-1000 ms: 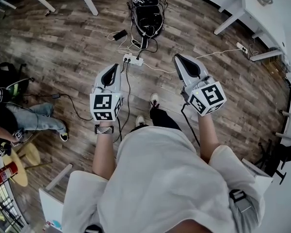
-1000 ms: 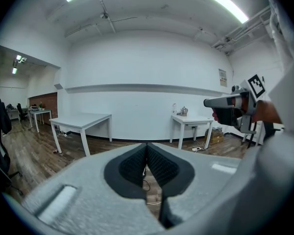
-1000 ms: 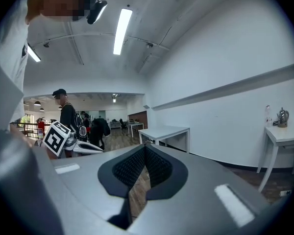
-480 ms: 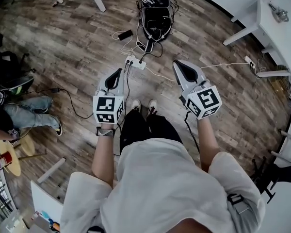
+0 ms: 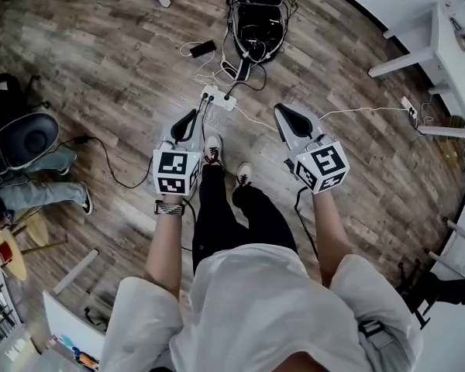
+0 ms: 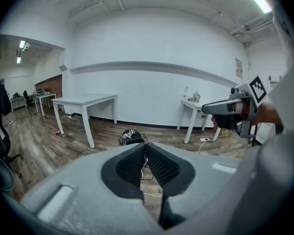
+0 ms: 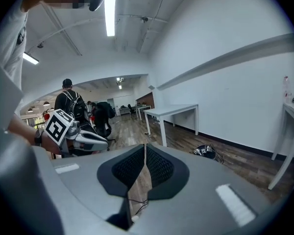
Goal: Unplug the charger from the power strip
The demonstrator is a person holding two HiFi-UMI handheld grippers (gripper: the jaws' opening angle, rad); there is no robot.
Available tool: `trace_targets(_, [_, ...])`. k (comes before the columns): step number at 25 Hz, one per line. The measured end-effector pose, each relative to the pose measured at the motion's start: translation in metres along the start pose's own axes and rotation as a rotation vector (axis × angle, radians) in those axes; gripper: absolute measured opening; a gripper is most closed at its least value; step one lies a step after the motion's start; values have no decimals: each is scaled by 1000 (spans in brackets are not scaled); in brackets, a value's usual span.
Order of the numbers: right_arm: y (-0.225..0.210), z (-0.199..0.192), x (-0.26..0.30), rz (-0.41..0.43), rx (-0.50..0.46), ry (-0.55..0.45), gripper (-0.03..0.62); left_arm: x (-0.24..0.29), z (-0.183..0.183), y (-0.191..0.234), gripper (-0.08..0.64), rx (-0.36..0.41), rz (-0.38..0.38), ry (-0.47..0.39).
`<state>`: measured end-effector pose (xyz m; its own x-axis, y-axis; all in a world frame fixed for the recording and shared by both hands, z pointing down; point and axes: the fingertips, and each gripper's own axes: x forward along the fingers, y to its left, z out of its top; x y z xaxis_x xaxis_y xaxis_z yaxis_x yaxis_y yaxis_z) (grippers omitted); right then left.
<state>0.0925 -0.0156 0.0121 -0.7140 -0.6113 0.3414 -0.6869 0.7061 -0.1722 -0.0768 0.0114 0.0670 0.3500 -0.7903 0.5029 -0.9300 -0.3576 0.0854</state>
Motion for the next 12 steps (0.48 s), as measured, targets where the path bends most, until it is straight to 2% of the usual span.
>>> trace_targets(6, [-24, -54, 48, -11, 29, 67, 25, 48, -44, 25, 32, -27, -6, 51])
trace_targets(12, [-48, -112, 96, -1, 35, 142, 56, 104, -90, 44, 60, -48, -47, 94])
